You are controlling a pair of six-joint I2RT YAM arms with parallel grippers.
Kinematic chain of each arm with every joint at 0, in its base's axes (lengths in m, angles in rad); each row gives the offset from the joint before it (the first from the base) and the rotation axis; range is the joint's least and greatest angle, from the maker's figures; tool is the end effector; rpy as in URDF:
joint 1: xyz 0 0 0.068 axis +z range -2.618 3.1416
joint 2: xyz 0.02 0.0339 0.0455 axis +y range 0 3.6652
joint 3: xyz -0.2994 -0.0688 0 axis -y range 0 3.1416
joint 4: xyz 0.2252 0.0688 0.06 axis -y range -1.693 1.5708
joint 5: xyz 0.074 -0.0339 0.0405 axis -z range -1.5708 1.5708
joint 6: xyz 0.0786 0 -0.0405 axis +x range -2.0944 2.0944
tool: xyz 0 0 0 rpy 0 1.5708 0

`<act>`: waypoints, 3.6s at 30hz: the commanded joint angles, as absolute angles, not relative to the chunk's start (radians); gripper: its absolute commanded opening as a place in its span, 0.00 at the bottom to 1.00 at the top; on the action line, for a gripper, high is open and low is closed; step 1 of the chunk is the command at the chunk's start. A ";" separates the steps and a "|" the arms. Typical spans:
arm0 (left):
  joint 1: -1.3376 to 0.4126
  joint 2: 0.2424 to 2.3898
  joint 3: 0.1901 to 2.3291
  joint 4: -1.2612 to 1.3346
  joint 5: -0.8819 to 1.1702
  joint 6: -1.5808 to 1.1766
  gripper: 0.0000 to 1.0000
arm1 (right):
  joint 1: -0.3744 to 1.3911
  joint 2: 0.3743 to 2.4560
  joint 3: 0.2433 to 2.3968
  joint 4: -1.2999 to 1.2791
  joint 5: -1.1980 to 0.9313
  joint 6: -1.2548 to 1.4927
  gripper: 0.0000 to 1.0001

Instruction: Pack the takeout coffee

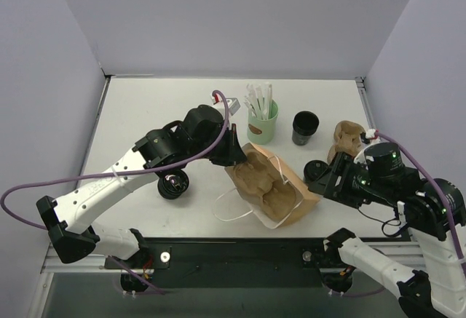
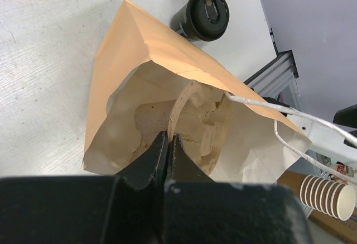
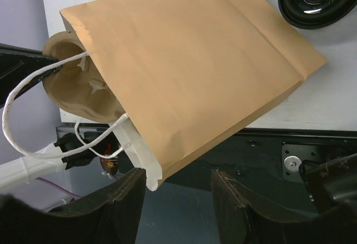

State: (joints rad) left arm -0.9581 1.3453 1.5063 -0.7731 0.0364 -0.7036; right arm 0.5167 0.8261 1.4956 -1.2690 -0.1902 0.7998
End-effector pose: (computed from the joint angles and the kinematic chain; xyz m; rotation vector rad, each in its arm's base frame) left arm 0.1648 -0.2394 0.4130 0.3211 2.3342 -0.9333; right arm 0.0633 0.0531 0.4352 0.2115 2.3115 0.9234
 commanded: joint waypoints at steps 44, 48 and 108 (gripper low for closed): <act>-0.980 1.238 1.534 -0.739 -0.136 -0.677 0.00 | 1.160 1.042 1.565 -1.450 0.382 1.208 0.00; -0.980 1.243 1.603 -0.817 -0.169 -0.669 0.00 | 1.146 1.048 1.569 -1.312 0.339 1.060 0.00; -0.595 1.598 1.934 -0.620 0.698 -0.230 0.00 | 0.322 0.910 1.433 -0.979 -0.544 0.532 0.71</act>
State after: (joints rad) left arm -0.6044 1.5467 1.8404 -0.6827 0.5621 -0.3046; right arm 0.3275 0.9127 1.3460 -0.8520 -0.6228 0.5968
